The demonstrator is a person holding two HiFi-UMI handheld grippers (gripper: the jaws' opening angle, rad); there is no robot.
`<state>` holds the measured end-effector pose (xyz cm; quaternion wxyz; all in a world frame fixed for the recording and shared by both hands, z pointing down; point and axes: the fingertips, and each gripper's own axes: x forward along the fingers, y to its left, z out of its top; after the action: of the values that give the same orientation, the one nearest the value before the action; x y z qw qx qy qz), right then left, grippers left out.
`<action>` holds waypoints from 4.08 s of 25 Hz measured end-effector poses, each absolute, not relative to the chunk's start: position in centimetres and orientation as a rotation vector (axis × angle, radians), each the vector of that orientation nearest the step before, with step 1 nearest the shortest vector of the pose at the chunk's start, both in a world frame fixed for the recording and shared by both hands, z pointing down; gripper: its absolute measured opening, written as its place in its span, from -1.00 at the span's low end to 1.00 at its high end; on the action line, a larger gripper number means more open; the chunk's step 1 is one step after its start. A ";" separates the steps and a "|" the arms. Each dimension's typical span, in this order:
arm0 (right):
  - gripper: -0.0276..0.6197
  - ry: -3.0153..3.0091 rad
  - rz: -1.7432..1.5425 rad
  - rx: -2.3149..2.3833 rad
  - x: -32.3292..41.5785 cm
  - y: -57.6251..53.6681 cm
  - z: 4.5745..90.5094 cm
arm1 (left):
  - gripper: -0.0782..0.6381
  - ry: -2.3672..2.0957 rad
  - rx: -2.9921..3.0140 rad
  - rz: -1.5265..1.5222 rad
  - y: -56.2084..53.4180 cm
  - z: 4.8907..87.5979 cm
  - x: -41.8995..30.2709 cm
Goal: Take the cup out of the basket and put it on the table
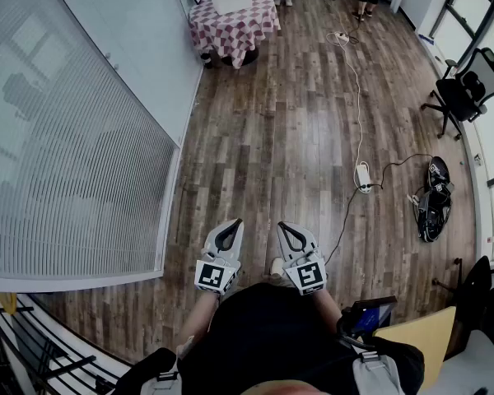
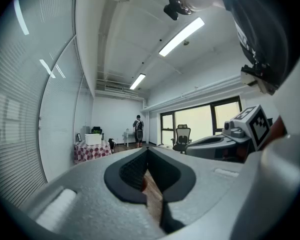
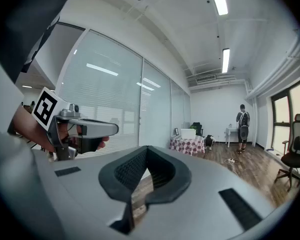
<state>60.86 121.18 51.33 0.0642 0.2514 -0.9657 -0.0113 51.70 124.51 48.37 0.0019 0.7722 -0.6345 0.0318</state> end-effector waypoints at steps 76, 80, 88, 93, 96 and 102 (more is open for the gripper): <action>-0.88 -2.861 0.019 0.668 7.7 32.1 51.3 | -0.77 -1.955 2.222 0.173 39.1 52.8 0.6; -0.88 -2.823 -0.004 0.656 2.5 27.9 50.4 | -0.77 -1.905 2.300 0.138 32.7 51.5 -3.8; -0.88 -2.766 -0.092 0.607 -7.8 21.2 48.3 | -0.77 -1.828 2.390 0.016 24.0 49.5 -14.1; -0.88 -2.739 -0.056 0.615 -10.8 18.8 48.5 | -0.77 -1.817 2.364 0.020 20.7 51.1 -18.7; -0.88 -2.722 -0.041 0.624 -11.8 17.1 48.9 | -0.77 -1.808 2.382 0.041 18.8 51.4 -20.0; -0.88 -2.724 0.021 0.657 -12.4 12.2 49.8 | -0.77 -1.748 2.382 0.083 13.3 52.5 -20.8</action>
<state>-12.43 12.18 49.75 0.1689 0.2312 -0.9581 0.0075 -20.77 13.31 52.52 0.0925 0.8024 -0.5889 0.0279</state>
